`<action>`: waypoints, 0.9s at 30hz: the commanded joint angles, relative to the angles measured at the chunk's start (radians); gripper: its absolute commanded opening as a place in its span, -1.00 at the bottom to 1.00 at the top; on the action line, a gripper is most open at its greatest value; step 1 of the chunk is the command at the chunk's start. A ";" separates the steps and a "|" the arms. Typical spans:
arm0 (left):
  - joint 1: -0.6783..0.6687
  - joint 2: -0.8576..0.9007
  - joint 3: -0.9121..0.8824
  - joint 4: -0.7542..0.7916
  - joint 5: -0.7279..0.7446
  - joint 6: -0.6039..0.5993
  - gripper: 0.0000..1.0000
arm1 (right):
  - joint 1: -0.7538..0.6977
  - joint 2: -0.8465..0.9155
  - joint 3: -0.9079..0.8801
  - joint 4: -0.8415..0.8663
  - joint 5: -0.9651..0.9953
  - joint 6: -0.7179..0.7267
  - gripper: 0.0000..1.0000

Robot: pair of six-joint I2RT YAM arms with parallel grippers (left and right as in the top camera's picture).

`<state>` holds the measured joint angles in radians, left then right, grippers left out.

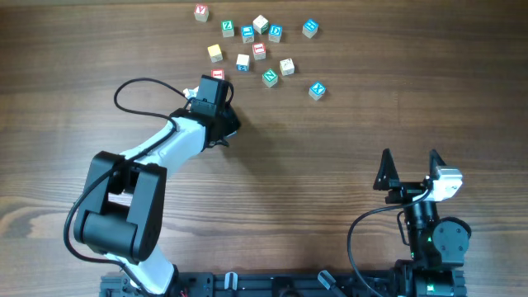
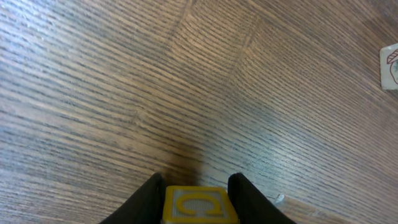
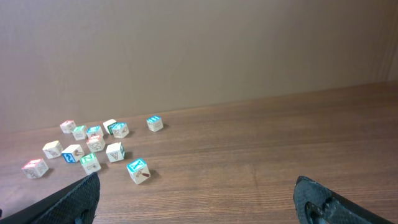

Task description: Form a circle

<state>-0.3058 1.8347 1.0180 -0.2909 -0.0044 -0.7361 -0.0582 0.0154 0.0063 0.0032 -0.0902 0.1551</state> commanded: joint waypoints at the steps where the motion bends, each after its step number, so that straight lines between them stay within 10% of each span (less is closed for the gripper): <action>1: -0.013 0.015 -0.012 -0.001 0.015 -0.013 -0.13 | -0.005 -0.008 -0.001 0.003 -0.016 -0.010 0.99; 7: -0.032 0.015 -0.012 -0.002 0.015 -0.013 -0.39 | -0.005 -0.008 -0.001 0.003 -0.016 -0.010 0.99; 17: -0.032 0.009 0.018 -0.037 0.012 0.013 0.34 | -0.005 -0.008 -0.001 0.003 -0.016 -0.010 0.99; 27: 0.163 -0.005 0.505 -0.513 -0.063 0.183 0.78 | -0.005 -0.008 -0.001 0.003 -0.016 -0.010 1.00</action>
<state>-0.2211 1.8347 1.3964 -0.7391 -0.0036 -0.6231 -0.0582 0.0154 0.0063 0.0032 -0.0898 0.1551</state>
